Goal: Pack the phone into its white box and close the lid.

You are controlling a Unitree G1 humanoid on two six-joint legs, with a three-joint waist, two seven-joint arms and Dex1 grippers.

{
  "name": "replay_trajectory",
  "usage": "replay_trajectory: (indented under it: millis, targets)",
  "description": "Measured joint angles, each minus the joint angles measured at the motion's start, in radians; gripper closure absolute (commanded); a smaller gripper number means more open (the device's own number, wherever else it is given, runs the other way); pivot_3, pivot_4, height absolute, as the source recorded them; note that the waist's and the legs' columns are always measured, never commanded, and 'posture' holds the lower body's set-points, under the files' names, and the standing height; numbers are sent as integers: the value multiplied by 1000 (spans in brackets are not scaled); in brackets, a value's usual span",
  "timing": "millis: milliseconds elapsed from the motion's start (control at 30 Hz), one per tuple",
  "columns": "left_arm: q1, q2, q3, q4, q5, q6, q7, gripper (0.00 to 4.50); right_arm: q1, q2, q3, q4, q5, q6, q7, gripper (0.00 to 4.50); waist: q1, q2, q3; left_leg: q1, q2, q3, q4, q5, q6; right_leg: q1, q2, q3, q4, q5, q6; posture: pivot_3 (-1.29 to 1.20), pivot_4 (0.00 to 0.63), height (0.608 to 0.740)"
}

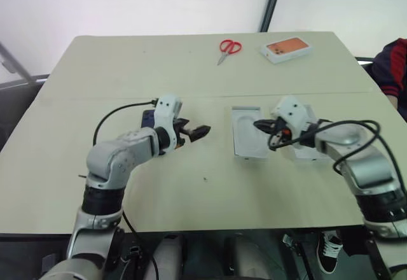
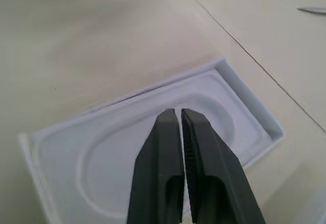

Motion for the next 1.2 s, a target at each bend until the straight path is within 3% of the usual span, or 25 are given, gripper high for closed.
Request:
replay_trajectory:
  millis: [200,333,700,1200]
  targets:
    - [123,210,-49,-81,83,-209,-240,45,-80,61,101,182,-133,-78,-17,4444,-11,1,0,0,1,1,-2,0,1,-1,0,0,0,0,0,0,150,740]
    - [175,268,-49,-88,101,-282,-338,45,-123,111,129,293,-188,-122,-26,4444,-11,1,1,0,1,0,-3,-2,4,-2,1,0,1,0,0,0,150,740]
    - [228,296,-49,-91,153,-360,-418,45,-251,220,135,572,-301,-271,-111,4444,-12,1,1,0,1,0,-3,-2,5,-2,1,0,1,0,0,0,150,740]
    - [253,248,-59,-116,168,-361,-419,45,-234,240,113,613,-347,-416,-138,4444,-14,1,1,1,2,0,-3,-3,5,-2,2,0,2,0,0,0,150,740]
